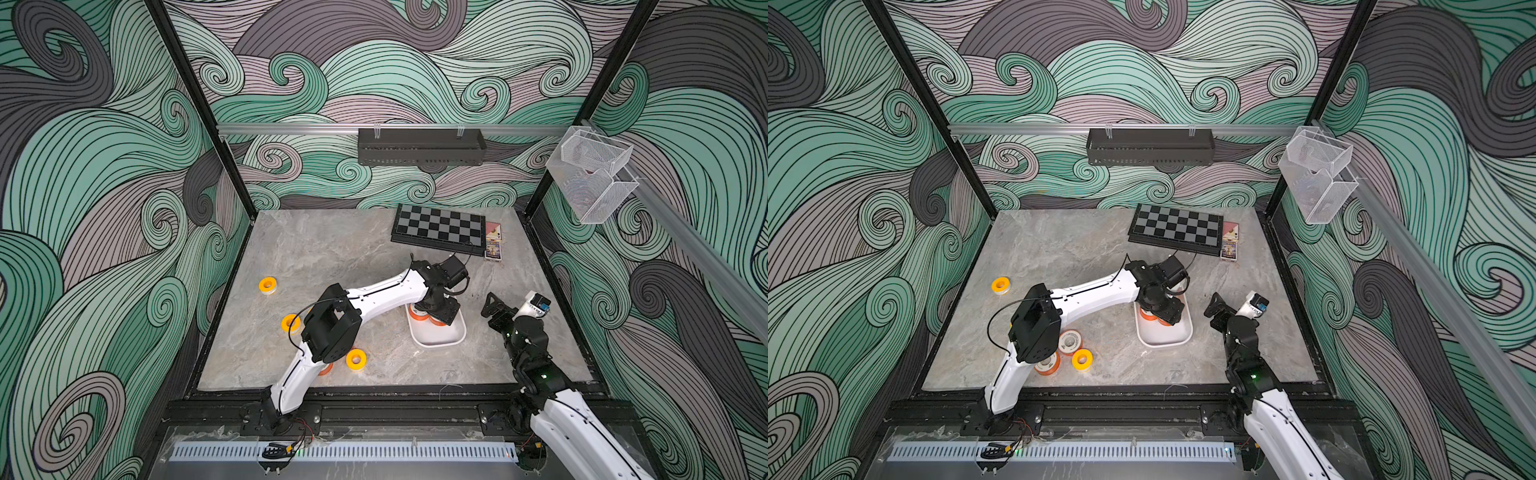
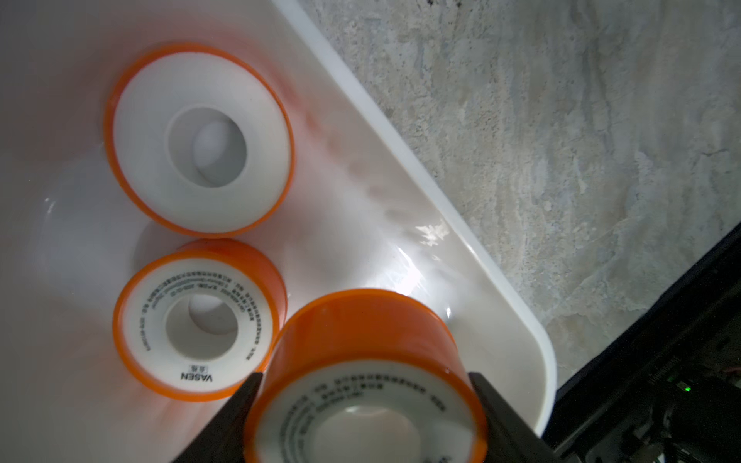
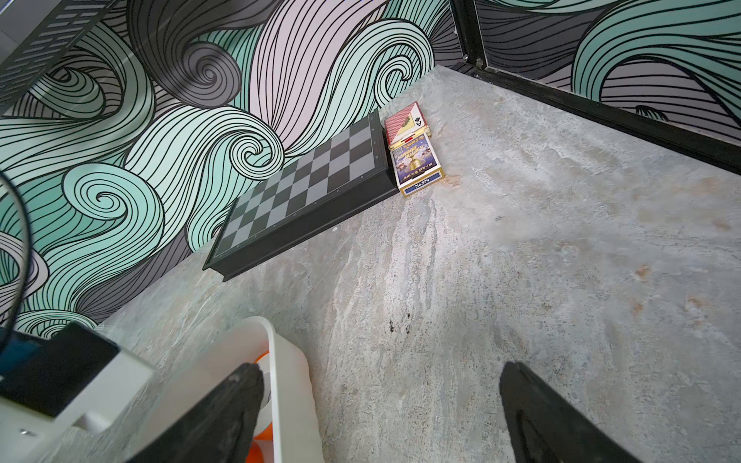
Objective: Put the sealing tape into the storage box
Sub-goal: Place the sealing tape in the storage box.
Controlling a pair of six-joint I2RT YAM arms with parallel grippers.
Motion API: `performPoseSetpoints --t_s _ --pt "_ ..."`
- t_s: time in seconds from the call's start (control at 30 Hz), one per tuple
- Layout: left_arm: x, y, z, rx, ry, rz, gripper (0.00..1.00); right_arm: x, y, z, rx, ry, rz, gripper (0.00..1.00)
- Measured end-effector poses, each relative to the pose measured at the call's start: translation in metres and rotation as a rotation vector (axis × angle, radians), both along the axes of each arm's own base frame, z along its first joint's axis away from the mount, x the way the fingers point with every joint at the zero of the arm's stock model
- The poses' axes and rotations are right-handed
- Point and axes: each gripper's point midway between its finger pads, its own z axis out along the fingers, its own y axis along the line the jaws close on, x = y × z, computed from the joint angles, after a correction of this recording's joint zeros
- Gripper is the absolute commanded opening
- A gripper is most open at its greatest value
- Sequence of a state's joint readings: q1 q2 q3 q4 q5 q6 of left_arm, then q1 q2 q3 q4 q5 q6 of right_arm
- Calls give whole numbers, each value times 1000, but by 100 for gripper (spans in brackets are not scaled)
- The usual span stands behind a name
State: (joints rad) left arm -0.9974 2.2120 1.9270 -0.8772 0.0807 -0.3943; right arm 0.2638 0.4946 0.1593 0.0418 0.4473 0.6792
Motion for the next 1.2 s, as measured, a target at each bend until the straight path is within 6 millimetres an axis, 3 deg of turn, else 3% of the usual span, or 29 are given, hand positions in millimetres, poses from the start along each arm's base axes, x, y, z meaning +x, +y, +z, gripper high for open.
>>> performPoseSetpoints --t_s 0.53,0.9,1.2 --pt "2 -8 -41 78 16 -10 60 0 1 -3 0 11 6 96" --pt "6 -8 -50 114 -12 -16 75 1 3 -7 -5 29 16 96" --pt "6 -12 -37 111 -42 -40 81 1 5 -8 -3 33 30 96"
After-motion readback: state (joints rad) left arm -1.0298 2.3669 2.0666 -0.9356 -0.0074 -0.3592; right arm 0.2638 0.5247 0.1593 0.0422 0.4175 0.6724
